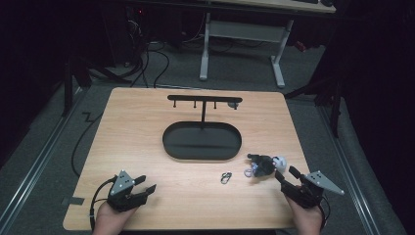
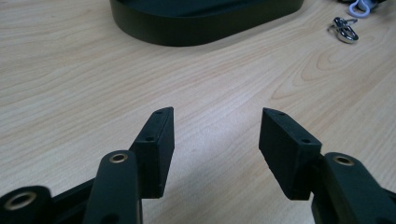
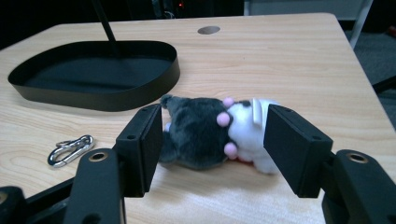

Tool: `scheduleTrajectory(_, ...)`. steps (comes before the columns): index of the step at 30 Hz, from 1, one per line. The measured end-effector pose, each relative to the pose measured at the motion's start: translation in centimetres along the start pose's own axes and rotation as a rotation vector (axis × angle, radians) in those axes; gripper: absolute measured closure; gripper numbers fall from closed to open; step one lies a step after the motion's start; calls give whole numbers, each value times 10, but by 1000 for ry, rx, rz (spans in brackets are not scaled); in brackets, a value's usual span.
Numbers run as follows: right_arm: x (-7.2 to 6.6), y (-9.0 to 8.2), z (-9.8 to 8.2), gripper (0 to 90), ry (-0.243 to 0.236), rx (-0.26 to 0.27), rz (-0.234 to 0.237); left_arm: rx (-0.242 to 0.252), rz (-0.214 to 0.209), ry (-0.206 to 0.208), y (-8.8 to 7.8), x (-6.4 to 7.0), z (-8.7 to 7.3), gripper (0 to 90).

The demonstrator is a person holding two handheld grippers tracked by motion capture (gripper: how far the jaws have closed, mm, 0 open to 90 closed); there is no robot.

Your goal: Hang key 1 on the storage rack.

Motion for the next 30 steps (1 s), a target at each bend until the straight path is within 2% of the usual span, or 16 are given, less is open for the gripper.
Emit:
scheduleTrajectory(5,-7,-3,-5,383,-36,-24,0,2,-10,18,5,3,4,459)
scheduleTrajectory(13,-6,-4,-6,398,-33,-31,1,2,-15,22,6,2,4,459)
scheduleTrajectory(19,-5,2,-2,421,-52,-34,19,3,1,12,1,-1,1,460)
scheduleTrajectory(21,-4,6,6,511,-84,-28,21,4,14,6,-4,-3,-1,461)
scheduleTrajectory(22,-4,8,10,602,-103,-24,15,6,27,4,-8,-3,-3,462)
scheduleTrajectory(23,-4,10,12,745,-115,-28,8,8,34,0,-11,-4,-4,462)
scheduleTrajectory(25,-4,18,20,900,-162,-53,-13,6,58,-6,-19,-5,-9,465)
scheduleTrajectory(26,-4,21,23,900,-171,-55,-21,8,80,-17,-27,-6,-13,465)
scheduleTrajectory(27,-4,21,23,900,-171,-55,-21,8,80,-17,-27,-6,-13,465)
scheduleTrajectory(29,0,37,33,900,-218,-73,-61,7,102,-26,-35,-8,-18,467)
scheduleTrajectory(30,0,37,33,900,-218,-73,-61,6,112,-31,-39,-8,-20,467)
Point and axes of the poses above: each handheld gripper's, and its own axes: y roughly forward along the jaws, z roughly out of its top, x roughly to its right, the point moved 1 cm from there along y, roughly forward along the jaws, and after that the axes turned 4 degrees about x, right-handed, at the moved point
